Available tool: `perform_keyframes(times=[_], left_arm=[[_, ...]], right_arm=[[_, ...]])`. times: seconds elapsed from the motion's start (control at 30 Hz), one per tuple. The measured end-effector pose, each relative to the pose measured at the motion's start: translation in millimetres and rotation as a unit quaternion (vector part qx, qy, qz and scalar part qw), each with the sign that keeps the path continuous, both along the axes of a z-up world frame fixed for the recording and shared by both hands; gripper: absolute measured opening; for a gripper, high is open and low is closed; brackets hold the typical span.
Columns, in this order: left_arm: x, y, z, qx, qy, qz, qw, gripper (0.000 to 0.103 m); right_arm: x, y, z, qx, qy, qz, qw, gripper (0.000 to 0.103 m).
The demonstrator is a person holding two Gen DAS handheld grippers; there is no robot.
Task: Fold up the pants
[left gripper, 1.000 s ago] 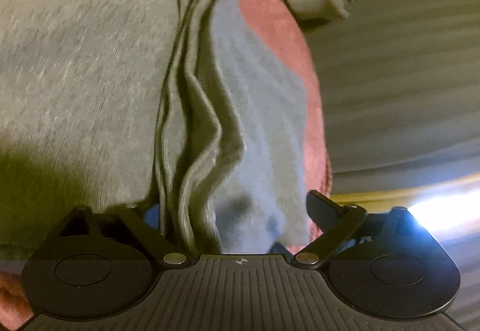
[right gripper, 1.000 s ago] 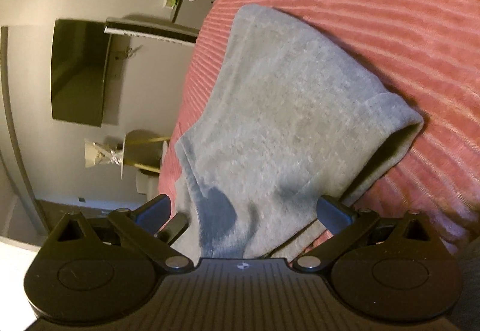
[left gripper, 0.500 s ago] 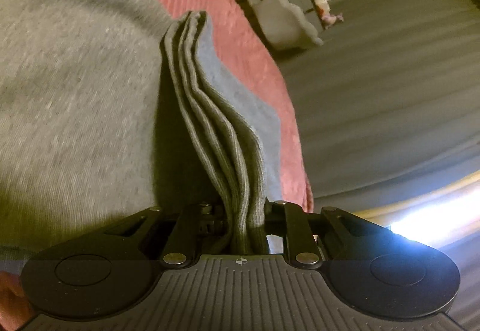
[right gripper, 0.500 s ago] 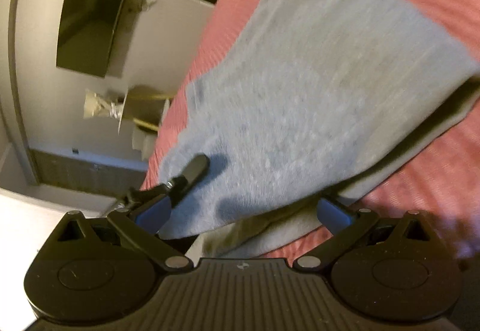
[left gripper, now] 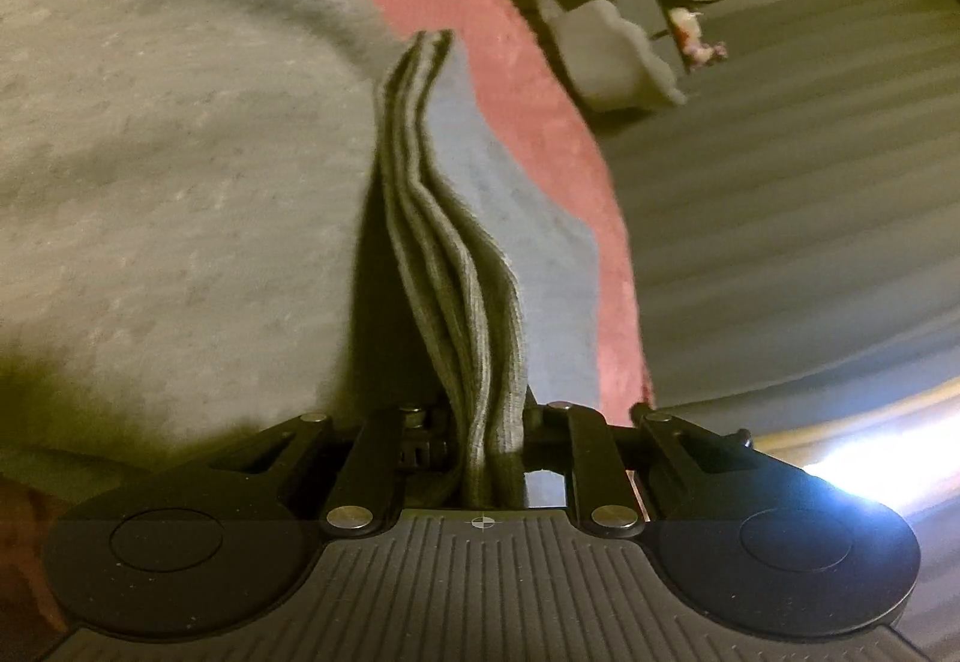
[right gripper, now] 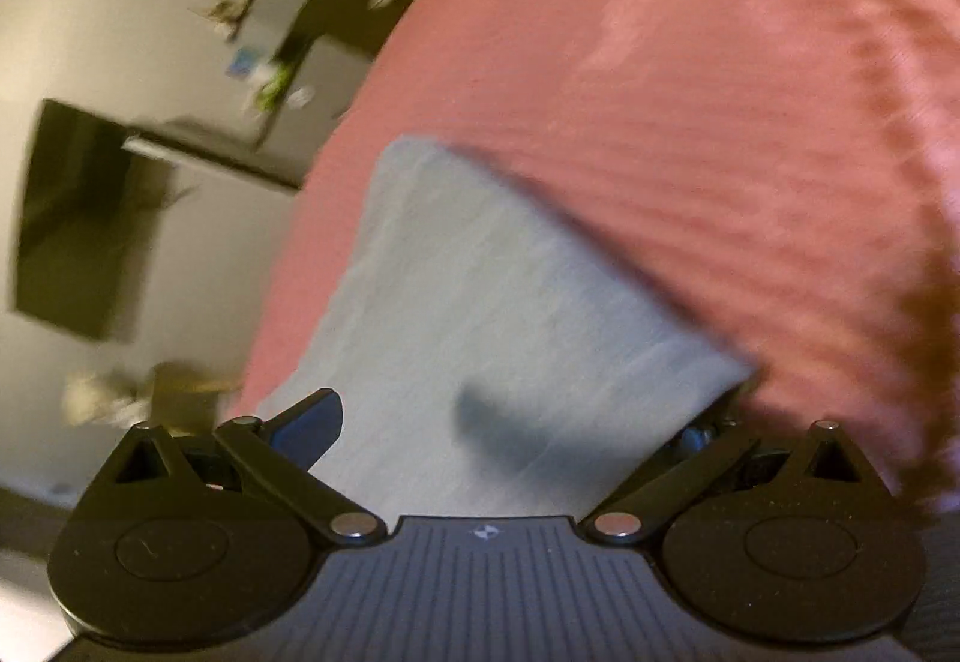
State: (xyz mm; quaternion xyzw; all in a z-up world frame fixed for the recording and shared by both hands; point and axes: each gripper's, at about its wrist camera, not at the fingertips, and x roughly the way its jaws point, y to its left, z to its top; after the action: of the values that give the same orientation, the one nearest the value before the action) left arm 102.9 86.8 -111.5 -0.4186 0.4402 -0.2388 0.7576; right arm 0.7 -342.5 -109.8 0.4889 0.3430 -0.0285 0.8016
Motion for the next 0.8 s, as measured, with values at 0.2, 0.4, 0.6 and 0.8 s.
perform_keyframes(times=[0.2, 0.4, 0.6, 0.8], left_arm=[[-8, -3, 11, 0.06, -0.008, 0.014, 0.9981, 0.018], [-8, -14, 13, 0.191, 0.006, 0.018, 0.9815, 0.025], [-20, 13, 38, 0.231, -0.05, 0.117, 0.9647, 0.05], [-15, -2, 42, 0.232, -0.079, 0.078, 0.9664, 0.053]], right_arm=[[-9, 8, 15, -0.065, -0.022, 0.017, 0.998, 0.103], [0, 17, 16, -0.118, 0.075, 0.031, 0.99, 0.103], [-8, 34, 52, -0.172, 0.077, 0.156, 0.97, 0.103], [2, 43, 73, -0.267, 0.016, 0.147, 0.952, 0.103]])
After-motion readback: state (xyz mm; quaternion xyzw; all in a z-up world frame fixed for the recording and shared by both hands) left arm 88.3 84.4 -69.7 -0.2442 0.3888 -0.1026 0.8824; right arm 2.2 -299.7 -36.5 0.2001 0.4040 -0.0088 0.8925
